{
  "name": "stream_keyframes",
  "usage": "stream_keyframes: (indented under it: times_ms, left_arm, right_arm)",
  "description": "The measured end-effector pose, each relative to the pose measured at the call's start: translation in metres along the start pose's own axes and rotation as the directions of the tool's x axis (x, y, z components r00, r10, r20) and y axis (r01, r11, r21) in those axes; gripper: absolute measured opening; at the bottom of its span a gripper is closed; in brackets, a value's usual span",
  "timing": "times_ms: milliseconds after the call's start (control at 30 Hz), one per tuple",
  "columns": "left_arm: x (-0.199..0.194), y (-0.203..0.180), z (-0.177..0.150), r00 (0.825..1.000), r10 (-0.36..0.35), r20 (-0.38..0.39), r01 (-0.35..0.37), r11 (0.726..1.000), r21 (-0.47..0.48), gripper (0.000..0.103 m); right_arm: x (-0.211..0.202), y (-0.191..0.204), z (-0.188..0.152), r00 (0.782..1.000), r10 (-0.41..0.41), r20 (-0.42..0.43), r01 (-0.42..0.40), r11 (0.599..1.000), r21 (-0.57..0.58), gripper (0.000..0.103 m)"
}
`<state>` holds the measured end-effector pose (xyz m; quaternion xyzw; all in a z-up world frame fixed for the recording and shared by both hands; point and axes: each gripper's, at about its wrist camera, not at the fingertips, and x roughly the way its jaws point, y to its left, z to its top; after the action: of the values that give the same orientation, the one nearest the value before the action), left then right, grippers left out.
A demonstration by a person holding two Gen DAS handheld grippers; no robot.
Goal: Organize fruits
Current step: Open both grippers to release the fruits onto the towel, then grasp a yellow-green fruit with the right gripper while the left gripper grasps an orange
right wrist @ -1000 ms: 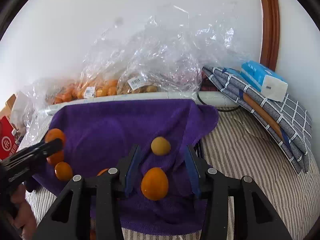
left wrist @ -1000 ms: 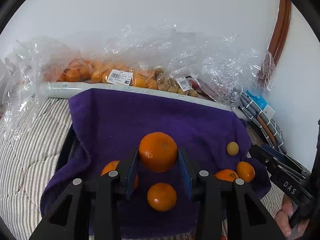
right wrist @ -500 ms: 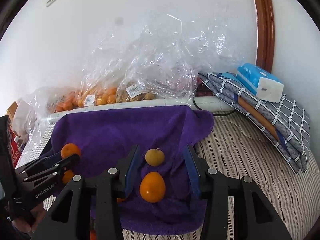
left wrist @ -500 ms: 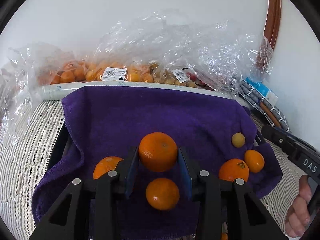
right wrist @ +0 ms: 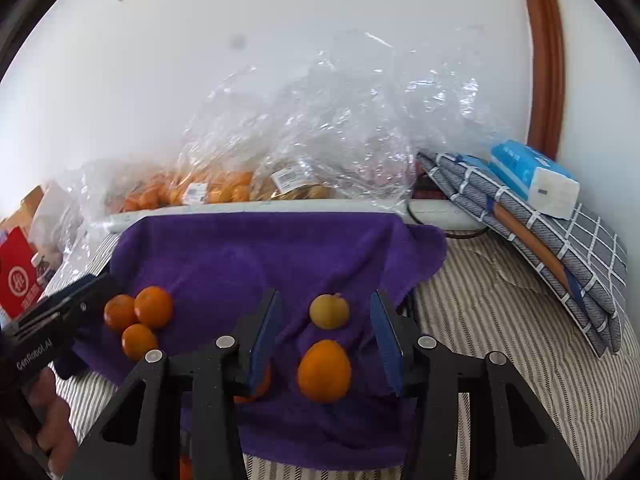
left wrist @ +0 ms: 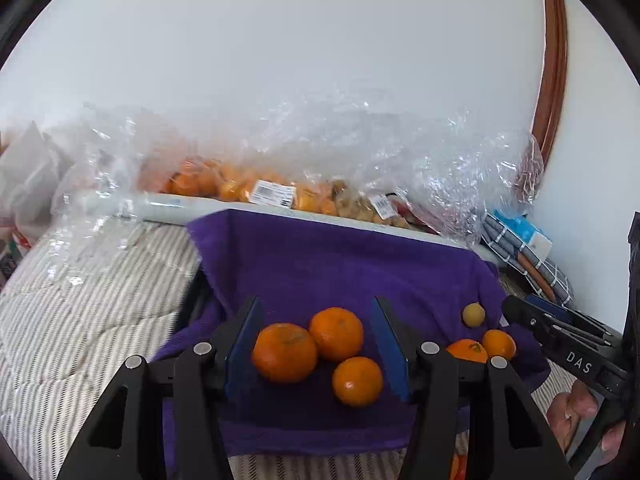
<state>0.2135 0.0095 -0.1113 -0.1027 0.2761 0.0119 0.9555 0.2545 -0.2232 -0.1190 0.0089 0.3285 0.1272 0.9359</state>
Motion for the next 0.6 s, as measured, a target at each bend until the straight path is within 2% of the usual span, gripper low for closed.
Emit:
stream_keyframes:
  times_ms: [67,133,300,467,600]
  left_arm:
    - [-0.011,0.008,-0.004,1.000,0.021,0.016,-0.021,1.000,-0.007,0.053]
    - [-0.026,0.019,-0.011,0.998,0.053,0.036,-0.053,0.999,-0.009,0.053]
    - [-0.048,0.043,-0.020,0.998,0.048,0.032,-0.047,0.999,-0.028,0.053]
    - [-0.048,0.062,-0.028,0.999,0.033,-0.041,-0.037,0.995,-0.088,0.053]
    - [-0.055,0.071,-0.033,0.998,0.054,-0.042,-0.059,0.991,-0.124,0.053]
  right_arm:
    - [-0.005,0.003,-0.001,1.000,-0.011,0.020,0.011,1.000,-0.007,0.047]
    - [-0.014,0.005,-0.005,0.998,-0.057,0.029,0.057,0.998,0.006,0.047]
    - [-0.040,0.009,-0.020,0.998,-0.051,-0.034,0.052,0.998,0.023,0.047]
    - [-0.067,0.028,-0.047,0.996,0.032,-0.085,-0.030,0.999,0.022,0.043]
    - [-0.080,0.054,-0.075,0.986,0.103,-0.131,-0.103,0.995,0.010,0.040]
